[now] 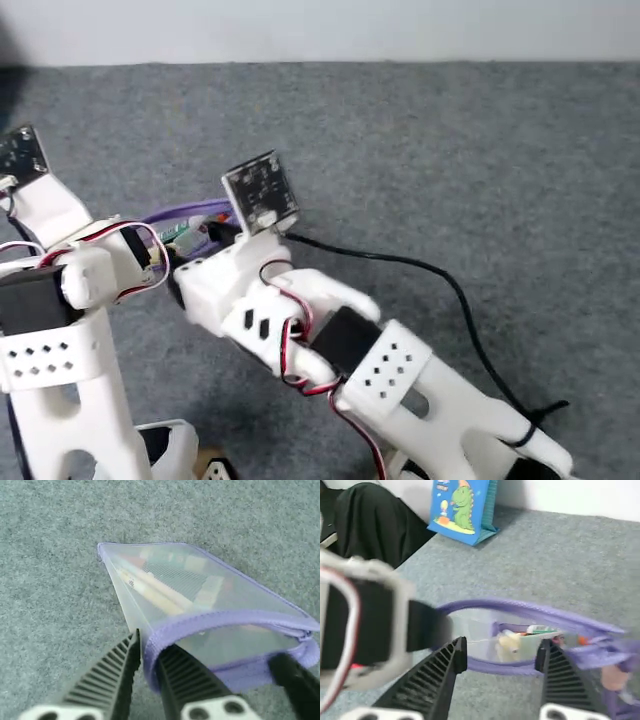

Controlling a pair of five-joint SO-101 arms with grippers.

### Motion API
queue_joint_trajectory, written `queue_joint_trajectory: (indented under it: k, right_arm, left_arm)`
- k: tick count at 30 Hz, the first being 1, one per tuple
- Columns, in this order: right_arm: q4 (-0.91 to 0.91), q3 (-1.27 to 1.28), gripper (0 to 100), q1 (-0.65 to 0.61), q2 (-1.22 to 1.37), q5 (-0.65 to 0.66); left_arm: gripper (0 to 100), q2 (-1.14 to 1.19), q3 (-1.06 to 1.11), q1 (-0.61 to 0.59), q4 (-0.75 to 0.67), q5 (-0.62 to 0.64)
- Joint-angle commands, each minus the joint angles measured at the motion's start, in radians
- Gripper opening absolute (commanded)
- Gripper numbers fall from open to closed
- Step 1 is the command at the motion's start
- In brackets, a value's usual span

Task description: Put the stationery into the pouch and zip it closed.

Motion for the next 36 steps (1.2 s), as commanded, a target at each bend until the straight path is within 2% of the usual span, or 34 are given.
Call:
queue_joint_trajectory:
  k: [1, 8, 12, 19, 28, 36]
  right_arm:
    - [0.056, -0.089, 18.5, 0.091, -0.071, 0.014]
    - [0.179, -0.106, 12.7, 0.325, -0.101, 0.025]
    - [0.268, -0.066, 14.9, 0.369, -0.099, 0.163]
    - [0.263, 0.115, 29.7, 0.331, -0.099, 0.338]
    - [-0.005, 0.253, 25.1, 0.22, -0.062, 0.35]
    - [-0.206, 0.253, 24.2, 0.211, 0.096, 0.35]
  left_arm:
    - [1, 0.003, 0.001, -0.003, -0.005, 0.006]
    - [1, 0.003, 0.001, -0.003, -0.005, 0.006]
    - [1, 0.003, 0.001, -0.003, -0.005, 0.006]
    - [1, 0.003, 0.001, -0.003, -0.006, 0.006]
    - [1, 0.003, 0.001, -0.003, -0.006, 0.006]
    - [1, 0.002, 0.001, -0.003, -0.005, 0.006]
